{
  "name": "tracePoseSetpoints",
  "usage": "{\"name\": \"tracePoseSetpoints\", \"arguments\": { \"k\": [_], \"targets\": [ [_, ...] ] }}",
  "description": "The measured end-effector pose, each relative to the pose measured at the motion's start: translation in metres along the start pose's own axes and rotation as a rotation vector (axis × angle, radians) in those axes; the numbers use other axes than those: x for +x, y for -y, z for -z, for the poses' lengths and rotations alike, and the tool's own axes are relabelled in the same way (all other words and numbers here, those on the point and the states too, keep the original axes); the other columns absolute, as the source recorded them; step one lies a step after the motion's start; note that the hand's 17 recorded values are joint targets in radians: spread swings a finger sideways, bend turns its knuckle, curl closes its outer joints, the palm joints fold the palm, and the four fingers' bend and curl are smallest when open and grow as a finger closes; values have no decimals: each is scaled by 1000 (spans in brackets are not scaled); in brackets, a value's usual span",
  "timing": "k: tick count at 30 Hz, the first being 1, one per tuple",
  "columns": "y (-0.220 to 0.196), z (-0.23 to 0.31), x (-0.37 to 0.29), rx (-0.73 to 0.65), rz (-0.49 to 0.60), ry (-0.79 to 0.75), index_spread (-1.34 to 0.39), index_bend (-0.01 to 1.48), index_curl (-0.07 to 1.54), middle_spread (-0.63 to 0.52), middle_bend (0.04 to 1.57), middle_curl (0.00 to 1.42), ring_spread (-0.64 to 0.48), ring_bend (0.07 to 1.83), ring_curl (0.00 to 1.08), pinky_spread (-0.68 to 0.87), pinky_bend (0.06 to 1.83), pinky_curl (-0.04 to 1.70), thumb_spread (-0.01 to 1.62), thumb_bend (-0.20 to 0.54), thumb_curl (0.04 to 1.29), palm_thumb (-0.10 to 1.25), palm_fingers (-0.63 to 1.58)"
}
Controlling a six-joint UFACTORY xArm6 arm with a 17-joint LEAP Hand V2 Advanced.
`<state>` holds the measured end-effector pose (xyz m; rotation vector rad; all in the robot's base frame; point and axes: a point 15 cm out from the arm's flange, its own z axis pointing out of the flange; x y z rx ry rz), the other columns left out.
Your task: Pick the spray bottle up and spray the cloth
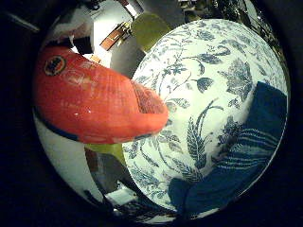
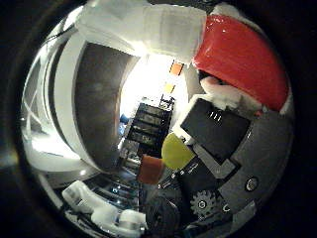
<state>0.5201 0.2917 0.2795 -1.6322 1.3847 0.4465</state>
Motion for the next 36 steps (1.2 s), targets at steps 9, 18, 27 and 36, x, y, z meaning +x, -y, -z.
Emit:
{"name": "tracePoseSetpoints", "arguments": {
  "k": [9, 18, 27, 36],
  "targets": [
    [-2, -2, 7, -3, -4, -12, -214, 1058, 779, -70, 1328, 599, -145, 1436, 556, -215, 1323, 746, 491, -30, 928, 992, 1222],
    [-5, -2, 11, -9, -9, -15, -281, 645, 749, -92, 1199, 569, -157, 1341, 523, -289, 1336, 653, 656, -37, 803, 879, 1046],
    [-8, -3, 8, -20, 3, -10, -336, 189, 739, -154, 983, 586, -177, 1291, 532, -373, 1278, 604, 802, -28, 683, 864, 555],
    [-13, -2, 13, -57, 51, -42, -205, 191, 566, 92, 517, 414, 129, 804, 357, 291, 1066, 489, 1000, -31, 523, 721, -42]
  ]
}}
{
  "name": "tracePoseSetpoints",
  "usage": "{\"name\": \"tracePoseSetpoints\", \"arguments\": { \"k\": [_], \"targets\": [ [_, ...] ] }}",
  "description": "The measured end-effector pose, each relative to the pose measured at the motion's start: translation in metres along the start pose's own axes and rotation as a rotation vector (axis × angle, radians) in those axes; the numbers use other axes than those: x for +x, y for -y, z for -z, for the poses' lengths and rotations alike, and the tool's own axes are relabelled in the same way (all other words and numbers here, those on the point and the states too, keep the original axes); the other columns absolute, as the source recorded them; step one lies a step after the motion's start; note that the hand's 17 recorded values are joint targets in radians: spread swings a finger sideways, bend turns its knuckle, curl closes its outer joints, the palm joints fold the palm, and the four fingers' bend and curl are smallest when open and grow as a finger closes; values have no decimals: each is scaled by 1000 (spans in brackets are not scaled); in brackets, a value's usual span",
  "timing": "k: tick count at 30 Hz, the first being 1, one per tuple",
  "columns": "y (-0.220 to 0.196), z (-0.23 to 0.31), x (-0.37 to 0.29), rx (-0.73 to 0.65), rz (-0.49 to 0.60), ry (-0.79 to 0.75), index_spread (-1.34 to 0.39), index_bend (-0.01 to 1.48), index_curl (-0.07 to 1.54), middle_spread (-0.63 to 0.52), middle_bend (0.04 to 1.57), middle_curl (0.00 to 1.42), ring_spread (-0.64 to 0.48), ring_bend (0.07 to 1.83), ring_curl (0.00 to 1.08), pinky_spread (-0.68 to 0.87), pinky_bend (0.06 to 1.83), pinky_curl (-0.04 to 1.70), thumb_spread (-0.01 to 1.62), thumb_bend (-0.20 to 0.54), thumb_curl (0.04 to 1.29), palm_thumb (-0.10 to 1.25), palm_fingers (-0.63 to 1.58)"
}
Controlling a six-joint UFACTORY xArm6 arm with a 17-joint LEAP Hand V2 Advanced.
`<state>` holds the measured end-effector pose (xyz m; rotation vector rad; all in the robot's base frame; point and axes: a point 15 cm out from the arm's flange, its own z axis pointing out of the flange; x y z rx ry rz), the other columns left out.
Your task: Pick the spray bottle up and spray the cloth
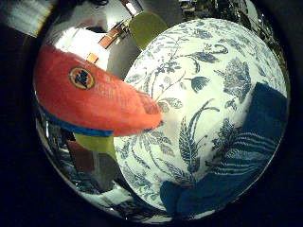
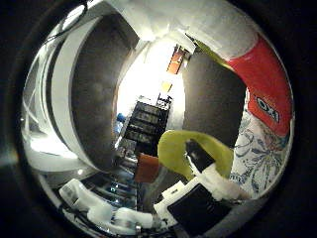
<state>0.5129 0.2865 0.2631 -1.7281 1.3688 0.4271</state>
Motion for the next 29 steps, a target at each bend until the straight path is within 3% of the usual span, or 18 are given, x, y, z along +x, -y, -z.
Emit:
{"name": "tracePoseSetpoints", "arguments": {
  "k": [5, 16, 29],
  "targets": [
    [4, 7, -2, 2, 25, -10, -178, 167, 460, 142, 432, 373, 181, 744, 320, 418, 1027, 408, 1002, -27, 472, 686, 38],
    [34, 81, 23, 96, 56, -83, -171, 166, 356, 124, 416, 366, 180, 703, 296, 434, 1033, 284, 999, -27, 433, 667, 113],
    [-20, 141, 24, 64, 36, -67, -170, 167, 329, 122, 413, 367, 158, 701, 291, 393, 1128, 163, 1003, -26, 420, 660, 149]
  ]
}}
